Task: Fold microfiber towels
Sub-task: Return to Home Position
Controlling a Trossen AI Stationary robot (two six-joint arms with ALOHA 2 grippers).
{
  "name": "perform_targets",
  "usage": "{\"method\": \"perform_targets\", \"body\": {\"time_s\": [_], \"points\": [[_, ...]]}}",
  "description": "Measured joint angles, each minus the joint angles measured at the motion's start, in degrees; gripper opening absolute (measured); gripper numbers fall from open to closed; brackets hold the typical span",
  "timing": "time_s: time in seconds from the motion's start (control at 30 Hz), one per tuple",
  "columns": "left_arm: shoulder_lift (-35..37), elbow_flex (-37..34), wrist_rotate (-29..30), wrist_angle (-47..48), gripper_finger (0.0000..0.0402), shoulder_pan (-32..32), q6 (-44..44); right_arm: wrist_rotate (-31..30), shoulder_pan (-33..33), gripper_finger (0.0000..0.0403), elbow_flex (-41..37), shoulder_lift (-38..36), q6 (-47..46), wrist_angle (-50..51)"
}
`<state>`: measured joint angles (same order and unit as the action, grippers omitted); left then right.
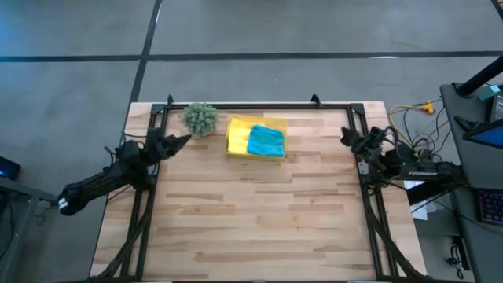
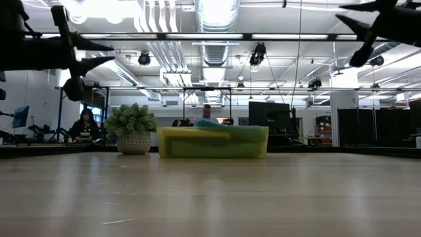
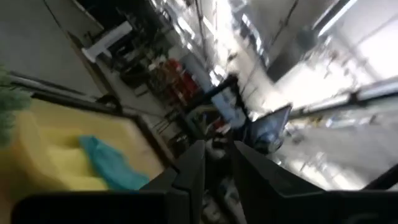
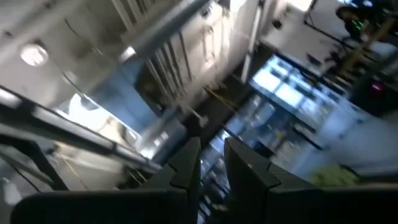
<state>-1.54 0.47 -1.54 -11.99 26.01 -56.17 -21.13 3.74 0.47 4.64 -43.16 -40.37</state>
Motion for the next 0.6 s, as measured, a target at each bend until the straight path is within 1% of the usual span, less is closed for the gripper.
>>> {"method": "perform_targets", "body": {"time_s": [0.13, 0.23, 0.33, 0.43, 0.53, 0.6], "points": [[-0.07, 0.00, -3.06, 5.15, 0.0067, -0.20, 5.97, 0.35, -1.16, 0.0068, 0.00, -0.07, -0.67, 7.99], [-0.08, -0.03, -4.45, 9.82, 0.0067, -0.18, 8.80, 3.00, -1.37, 0.0068, 0.02, -0.07, -0.83, 14.19], [-1.47, -0.03, -7.64, 9.50, 0.0067, -0.25, 12.99, 8.18, -1.39, 0.0068, 0.02, -0.07, -2.06, 22.31], [-3.96, -0.05, -11.03, 9.11, 0.0067, -0.29, 17.06, 11.68, -1.39, 0.0068, 0.02, -0.07, -5.12, 31.41], [-7.56, -0.07, -13.22, 8.87, 0.0067, -0.30, 23.58, 12.62, -1.37, 0.0068, 0.02, -0.04, -8.00, 38.68], [-10.12, -0.07, -13.49, 8.83, 0.0067, -0.29, 27.81, 12.77, -1.37, 0.0068, 0.16, 0.63, -7.00, 39.03]]}}
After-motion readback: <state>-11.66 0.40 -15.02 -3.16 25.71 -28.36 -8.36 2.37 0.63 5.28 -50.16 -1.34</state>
